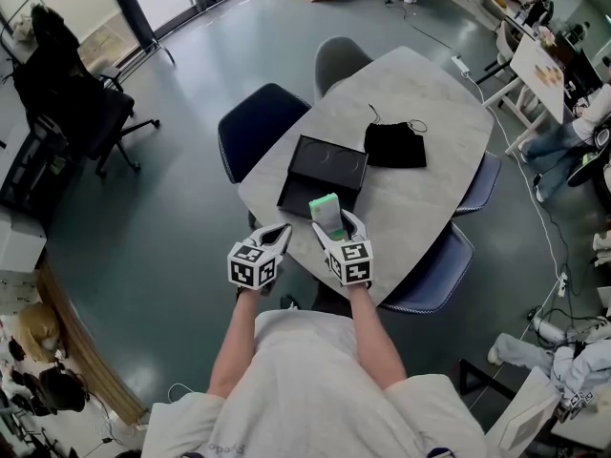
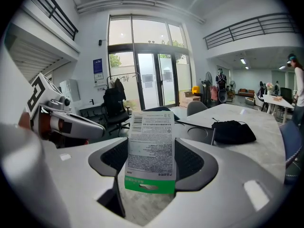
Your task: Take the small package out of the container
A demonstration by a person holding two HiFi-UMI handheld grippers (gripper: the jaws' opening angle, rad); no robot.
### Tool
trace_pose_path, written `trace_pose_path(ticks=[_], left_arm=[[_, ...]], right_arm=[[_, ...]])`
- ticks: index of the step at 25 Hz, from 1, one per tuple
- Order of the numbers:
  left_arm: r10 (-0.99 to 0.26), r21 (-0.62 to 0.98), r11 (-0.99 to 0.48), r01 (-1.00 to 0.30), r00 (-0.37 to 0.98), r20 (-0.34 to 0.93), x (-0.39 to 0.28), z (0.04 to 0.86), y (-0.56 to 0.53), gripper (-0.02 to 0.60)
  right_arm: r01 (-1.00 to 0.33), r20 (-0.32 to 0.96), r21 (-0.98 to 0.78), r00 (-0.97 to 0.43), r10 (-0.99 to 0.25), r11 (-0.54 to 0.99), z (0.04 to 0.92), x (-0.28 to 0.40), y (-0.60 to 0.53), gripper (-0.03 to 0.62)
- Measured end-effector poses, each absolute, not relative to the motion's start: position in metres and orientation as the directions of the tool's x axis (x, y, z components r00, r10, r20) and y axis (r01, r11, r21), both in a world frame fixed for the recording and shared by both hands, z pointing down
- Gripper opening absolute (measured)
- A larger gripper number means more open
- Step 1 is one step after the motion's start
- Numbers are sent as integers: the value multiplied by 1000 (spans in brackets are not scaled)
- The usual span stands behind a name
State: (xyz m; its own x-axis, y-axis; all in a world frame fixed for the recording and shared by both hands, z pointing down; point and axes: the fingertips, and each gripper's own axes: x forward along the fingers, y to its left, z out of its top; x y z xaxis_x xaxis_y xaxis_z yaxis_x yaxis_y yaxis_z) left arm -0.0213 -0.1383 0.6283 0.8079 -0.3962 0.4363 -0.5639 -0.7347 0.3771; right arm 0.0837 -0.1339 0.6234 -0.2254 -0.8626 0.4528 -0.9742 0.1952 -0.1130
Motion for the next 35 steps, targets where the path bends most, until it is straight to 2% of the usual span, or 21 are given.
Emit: trace_pose_path(ticks=[35], left_arm=[[-394,372,-740,-560,809,436,-13,629,-138,52]], right_arm=[[-977,483,-121,-214,-849,177,633,94,-129,307]])
